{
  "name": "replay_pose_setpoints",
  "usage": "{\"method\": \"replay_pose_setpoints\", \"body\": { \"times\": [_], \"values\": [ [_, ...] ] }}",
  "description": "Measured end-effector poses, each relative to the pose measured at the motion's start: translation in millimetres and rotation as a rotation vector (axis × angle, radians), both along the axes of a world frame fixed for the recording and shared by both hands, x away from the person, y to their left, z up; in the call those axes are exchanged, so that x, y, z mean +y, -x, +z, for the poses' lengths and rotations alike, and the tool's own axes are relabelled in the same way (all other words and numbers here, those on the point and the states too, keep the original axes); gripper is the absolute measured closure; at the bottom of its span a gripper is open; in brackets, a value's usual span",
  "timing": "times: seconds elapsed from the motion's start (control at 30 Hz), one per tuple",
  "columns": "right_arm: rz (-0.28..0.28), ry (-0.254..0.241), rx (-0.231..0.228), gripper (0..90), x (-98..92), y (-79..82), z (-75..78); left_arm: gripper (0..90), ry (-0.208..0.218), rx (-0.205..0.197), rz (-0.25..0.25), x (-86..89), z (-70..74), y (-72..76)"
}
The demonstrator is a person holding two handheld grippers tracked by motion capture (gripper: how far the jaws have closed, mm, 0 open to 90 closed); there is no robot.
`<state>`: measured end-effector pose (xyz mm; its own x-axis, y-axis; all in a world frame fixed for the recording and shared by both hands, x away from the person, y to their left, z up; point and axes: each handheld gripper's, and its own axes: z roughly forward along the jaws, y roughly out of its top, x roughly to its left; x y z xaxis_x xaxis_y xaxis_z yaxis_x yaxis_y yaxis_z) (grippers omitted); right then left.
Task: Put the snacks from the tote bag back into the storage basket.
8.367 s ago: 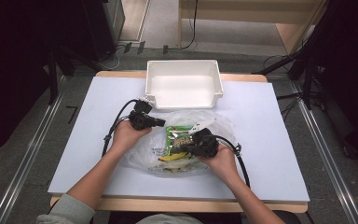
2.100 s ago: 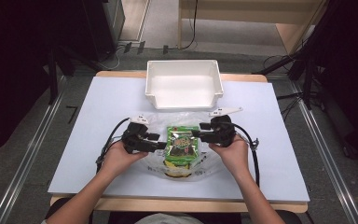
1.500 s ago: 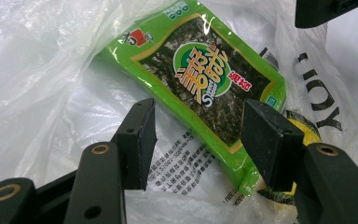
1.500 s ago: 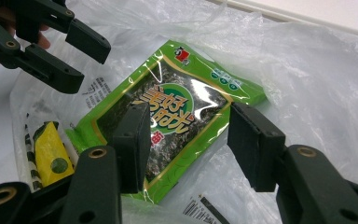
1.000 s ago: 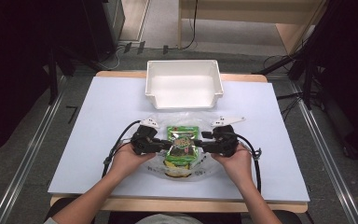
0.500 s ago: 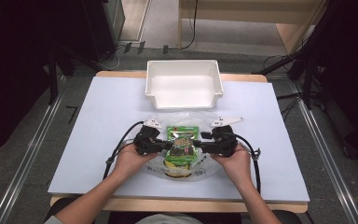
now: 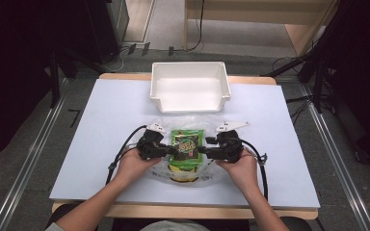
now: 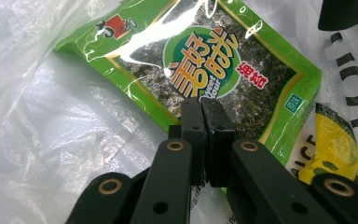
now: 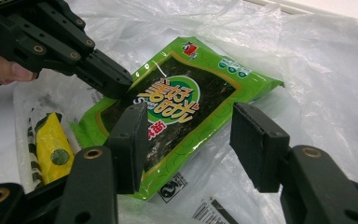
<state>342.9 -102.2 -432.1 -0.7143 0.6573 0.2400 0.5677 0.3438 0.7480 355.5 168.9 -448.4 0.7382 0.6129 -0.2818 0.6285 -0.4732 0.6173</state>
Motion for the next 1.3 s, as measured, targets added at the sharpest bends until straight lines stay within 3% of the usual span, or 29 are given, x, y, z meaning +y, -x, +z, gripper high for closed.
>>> {"method": "replay_pose_setpoints", "body": {
  "times": [0.77,1.3],
  "values": [
    [0.022,-0.017,0.007,44.9,11.2,4.4,2.2,90.0,0.012,0.034,0.021,9.5,-3.5,-4.1],
    [0.022,-0.029,0.073,37.1,25.4,-3.2,-8.0,90.0,0.025,0.038,0.022,8.7,-5.7,-4.1]
  ]
}}
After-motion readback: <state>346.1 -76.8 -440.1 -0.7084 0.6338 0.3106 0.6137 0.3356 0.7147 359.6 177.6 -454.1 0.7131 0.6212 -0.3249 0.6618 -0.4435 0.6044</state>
